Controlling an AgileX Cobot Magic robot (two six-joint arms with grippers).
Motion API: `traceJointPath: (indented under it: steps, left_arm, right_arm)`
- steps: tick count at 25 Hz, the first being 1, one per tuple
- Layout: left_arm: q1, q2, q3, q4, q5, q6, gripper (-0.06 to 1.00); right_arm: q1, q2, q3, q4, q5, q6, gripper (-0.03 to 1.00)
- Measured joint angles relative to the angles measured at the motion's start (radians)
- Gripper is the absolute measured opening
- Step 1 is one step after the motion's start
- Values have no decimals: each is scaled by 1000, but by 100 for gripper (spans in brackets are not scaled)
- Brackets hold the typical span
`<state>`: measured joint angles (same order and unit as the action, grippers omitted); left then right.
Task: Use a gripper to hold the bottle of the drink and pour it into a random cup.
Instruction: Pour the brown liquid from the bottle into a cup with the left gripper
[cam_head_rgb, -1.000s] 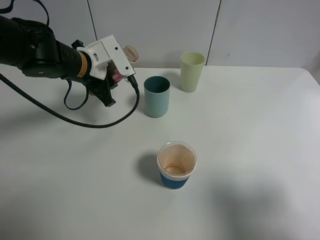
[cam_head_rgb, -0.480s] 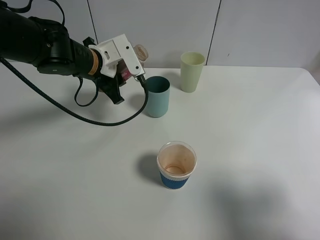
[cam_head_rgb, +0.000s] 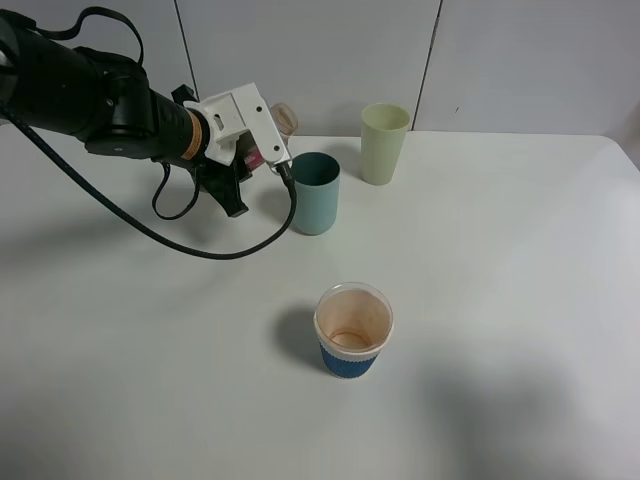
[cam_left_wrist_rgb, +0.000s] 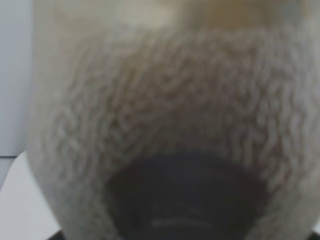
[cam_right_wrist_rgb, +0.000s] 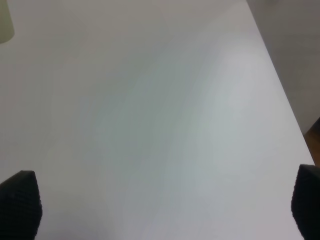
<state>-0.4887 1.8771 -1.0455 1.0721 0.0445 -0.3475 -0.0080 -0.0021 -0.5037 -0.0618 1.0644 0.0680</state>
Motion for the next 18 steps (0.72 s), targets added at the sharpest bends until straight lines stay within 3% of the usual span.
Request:
traceJointPath:
  steps: [18]
  left_arm:
    - [-25,36,-26,136,18,-41,35]
  right_arm:
    - [0,0,0,0,0,0,100]
